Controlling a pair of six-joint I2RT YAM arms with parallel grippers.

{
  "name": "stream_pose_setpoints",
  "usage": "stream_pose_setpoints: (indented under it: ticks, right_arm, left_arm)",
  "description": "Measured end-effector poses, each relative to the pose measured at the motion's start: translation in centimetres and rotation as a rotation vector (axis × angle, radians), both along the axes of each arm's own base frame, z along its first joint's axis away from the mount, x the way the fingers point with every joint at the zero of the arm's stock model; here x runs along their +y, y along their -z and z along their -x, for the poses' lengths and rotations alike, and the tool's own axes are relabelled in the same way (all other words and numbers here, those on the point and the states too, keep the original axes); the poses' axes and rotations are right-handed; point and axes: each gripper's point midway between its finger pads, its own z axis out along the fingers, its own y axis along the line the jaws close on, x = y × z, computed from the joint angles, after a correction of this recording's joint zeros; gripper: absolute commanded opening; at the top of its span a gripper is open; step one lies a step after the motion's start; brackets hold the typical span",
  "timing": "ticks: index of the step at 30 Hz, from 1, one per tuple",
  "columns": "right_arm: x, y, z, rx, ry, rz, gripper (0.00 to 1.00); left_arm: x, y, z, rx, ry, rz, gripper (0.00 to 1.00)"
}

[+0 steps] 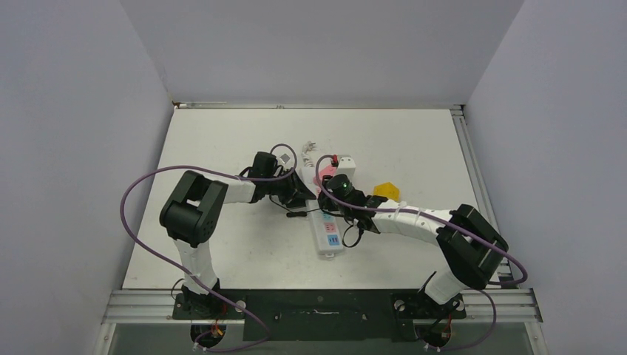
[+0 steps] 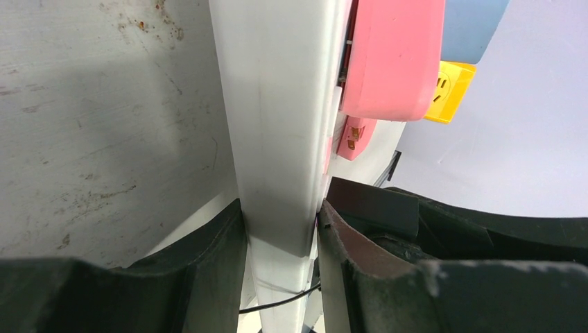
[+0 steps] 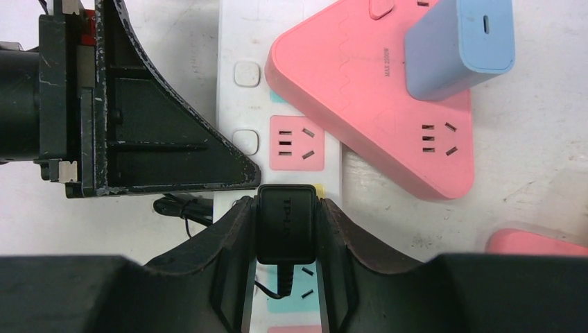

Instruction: Pull the plug off the socket

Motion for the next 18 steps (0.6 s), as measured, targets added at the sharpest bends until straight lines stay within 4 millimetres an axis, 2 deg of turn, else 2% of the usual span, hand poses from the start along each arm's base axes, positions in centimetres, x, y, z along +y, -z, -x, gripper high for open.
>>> stream_pose_setpoints:
  ticks: [9,18]
  right_arm:
    - [-0.03,-0.26,0.22,-0.020,0.003,0.054,0.05]
    - [-0.37,0.05,-0.54,0.036,0.001,-0.041,0.05]
  left_arm:
    - [-0.01,-0.01,0.02,0.003,-0.002,0.003,0.00]
    - [0.03,0.03,-0.20,-0.005,-0.011,-0.001,0.00]
